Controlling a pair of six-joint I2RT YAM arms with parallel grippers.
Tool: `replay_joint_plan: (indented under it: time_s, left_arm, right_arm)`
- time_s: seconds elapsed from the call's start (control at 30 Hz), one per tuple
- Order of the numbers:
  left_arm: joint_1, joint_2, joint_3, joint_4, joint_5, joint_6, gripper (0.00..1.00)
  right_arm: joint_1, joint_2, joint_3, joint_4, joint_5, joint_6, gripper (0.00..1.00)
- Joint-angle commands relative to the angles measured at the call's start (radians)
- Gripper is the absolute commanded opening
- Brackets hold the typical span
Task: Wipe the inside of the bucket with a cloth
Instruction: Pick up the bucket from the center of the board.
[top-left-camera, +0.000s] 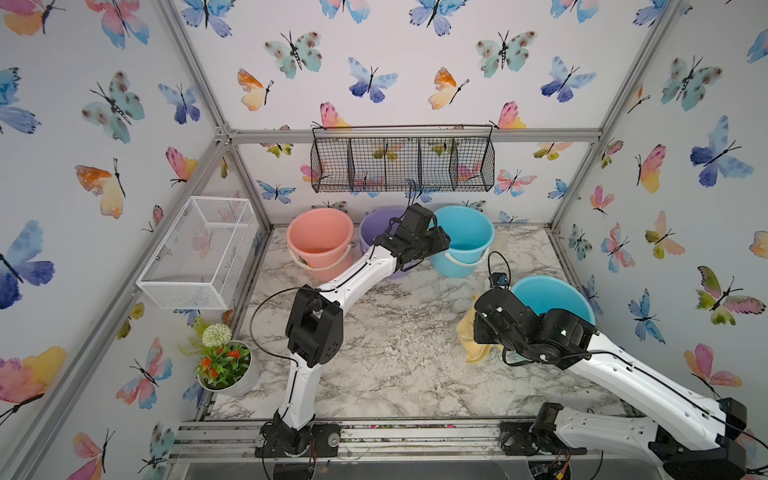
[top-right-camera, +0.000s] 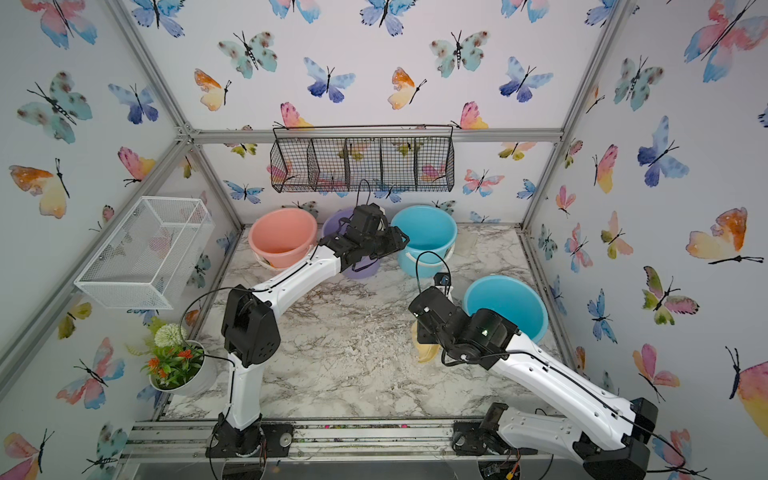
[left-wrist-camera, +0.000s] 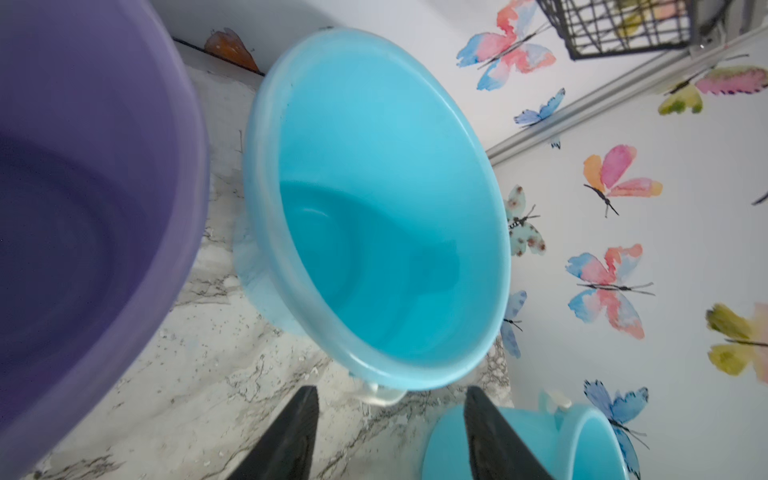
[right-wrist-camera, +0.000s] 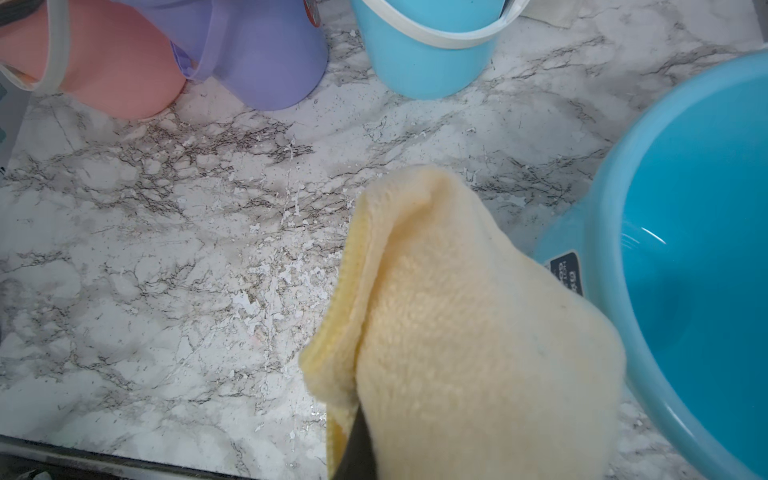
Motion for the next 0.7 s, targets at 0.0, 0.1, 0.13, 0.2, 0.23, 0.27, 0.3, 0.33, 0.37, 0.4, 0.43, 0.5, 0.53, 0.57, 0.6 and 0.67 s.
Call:
replay_joint_plan:
  time_s: [0.0, 0.1, 0.13, 0.2, 0.23, 0.27, 0.3, 0.33, 0.37, 0.4, 0.43, 0.5, 0.53, 0.57, 0.6, 0.67]
  left_arm:
    - [0.005, 0.064, 0.067, -0.06, -0.102, -0.045, 0.58]
    - [0.01, 0.098, 0.083, -0.053, -0.113, -0.068, 0.59]
    - [0.01, 0.109, 0.093, -0.053, -0.115, -0.073, 0.59]
    - [0.014, 0.132, 0.116, -0.052, -0.109, -0.077, 0.56]
    - [0.014, 0.143, 0.128, -0.054, -0.105, -0.076, 0.53]
    - [0.015, 0.152, 0.139, -0.055, -0.104, -0.078, 0.5]
    - [0.015, 0.156, 0.146, -0.053, -0.101, -0.079, 0.48]
    - [0.016, 0.16, 0.152, -0.05, -0.098, -0.081, 0.45]
    - [0.016, 0.162, 0.155, -0.046, -0.098, -0.082, 0.42]
    - [0.016, 0.164, 0.155, -0.042, -0.095, -0.086, 0.39]
    - [0.016, 0.164, 0.154, -0.037, -0.092, -0.087, 0.37]
    - [0.016, 0.167, 0.161, -0.036, -0.084, -0.092, 0.31]
    - [0.016, 0.168, 0.164, -0.036, -0.081, -0.094, 0.29]
    - [0.016, 0.168, 0.166, -0.035, -0.076, -0.098, 0.26]
    - [0.017, 0.166, 0.165, -0.032, -0.072, -0.1, 0.24]
    - [0.018, 0.164, 0.166, -0.026, -0.063, -0.105, 0.19]
  right_arm:
    - [-0.006, -0.012, -0.002, 0.037, -0.022, 0.023, 0.02]
    - [-0.006, -0.01, -0.002, 0.038, -0.029, 0.026, 0.02]
    - [-0.006, -0.011, -0.004, 0.039, -0.032, 0.027, 0.02]
    - [-0.005, -0.013, -0.008, 0.042, -0.033, 0.028, 0.02]
    - [-0.006, -0.014, -0.01, 0.043, -0.034, 0.029, 0.02]
    - [-0.006, -0.013, -0.013, 0.044, -0.035, 0.031, 0.02]
    - [-0.006, -0.016, -0.013, 0.044, -0.036, 0.032, 0.02]
    - [-0.006, -0.016, -0.014, 0.044, -0.038, 0.033, 0.02]
    - [-0.006, -0.016, -0.014, 0.044, -0.038, 0.033, 0.02]
    - [-0.006, -0.019, -0.016, 0.043, -0.038, 0.034, 0.02]
    - [-0.006, -0.018, -0.016, 0.043, -0.037, 0.036, 0.02]
    - [-0.006, -0.021, -0.015, 0.041, -0.036, 0.036, 0.02]
    - [-0.006, -0.021, -0.014, 0.038, -0.035, 0.036, 0.02]
    - [-0.006, -0.021, -0.013, 0.036, -0.033, 0.037, 0.02]
    - [-0.006, -0.024, -0.011, 0.034, -0.032, 0.037, 0.02]
    - [-0.006, -0.024, -0.01, 0.03, -0.029, 0.037, 0.02]
